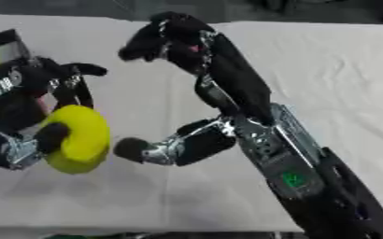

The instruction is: Pick up the objects with one hand, pass them to the other hand, and then place them into the box on the other side of the table.

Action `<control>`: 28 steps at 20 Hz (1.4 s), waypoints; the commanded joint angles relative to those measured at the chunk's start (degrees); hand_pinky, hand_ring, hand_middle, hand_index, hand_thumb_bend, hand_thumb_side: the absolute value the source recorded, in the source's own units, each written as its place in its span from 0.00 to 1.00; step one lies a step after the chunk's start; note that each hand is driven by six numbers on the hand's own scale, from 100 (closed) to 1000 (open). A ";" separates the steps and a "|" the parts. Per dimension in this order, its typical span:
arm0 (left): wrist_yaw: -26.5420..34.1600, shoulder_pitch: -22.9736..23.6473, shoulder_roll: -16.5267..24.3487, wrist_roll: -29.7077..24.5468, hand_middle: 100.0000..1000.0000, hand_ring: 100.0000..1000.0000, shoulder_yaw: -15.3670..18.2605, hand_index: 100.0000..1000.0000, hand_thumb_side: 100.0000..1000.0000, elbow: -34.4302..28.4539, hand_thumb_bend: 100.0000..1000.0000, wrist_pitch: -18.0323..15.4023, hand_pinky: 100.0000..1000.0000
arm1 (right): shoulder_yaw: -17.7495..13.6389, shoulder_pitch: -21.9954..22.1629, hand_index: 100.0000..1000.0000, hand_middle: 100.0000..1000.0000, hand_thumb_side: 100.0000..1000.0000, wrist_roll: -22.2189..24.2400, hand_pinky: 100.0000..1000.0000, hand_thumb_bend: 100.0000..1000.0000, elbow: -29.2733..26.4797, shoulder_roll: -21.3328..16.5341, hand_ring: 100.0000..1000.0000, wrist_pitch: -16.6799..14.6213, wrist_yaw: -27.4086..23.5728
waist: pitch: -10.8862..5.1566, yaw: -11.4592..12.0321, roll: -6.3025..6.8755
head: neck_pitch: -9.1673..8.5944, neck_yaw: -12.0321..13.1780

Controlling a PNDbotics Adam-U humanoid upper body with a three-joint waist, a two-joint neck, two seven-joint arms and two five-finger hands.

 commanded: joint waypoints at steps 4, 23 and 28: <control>-9.00 1.42 9.11 12.28 0.19 0.45 8.97 0.41 0.21 4.41 0.00 -0.68 0.82 | -5.78 2.65 0.81 0.70 0.53 -4.57 0.80 0.46 -1.09 -1.63 0.58 2.82 0.33 | -1.79 -0.66 0.60 | 0.32 2.92; -68.22 3.88 19.76 26.98 0.86 0.85 14.64 0.95 0.55 31.29 0.45 3.84 0.75 | -7.53 7.43 0.81 0.68 0.53 -3.57 0.80 0.42 0.55 -2.47 0.55 2.45 1.21 | -3.28 -2.35 0.64 | -0.44 12.15; -54.05 9.68 14.38 28.58 0.74 0.83 18.51 0.87 0.32 13.22 0.00 5.32 0.93 | -7.81 5.80 0.83 0.71 0.53 -1.87 0.81 0.39 0.55 -1.72 0.58 1.07 0.06 | -2.72 -7.08 0.08 | -1.27 13.79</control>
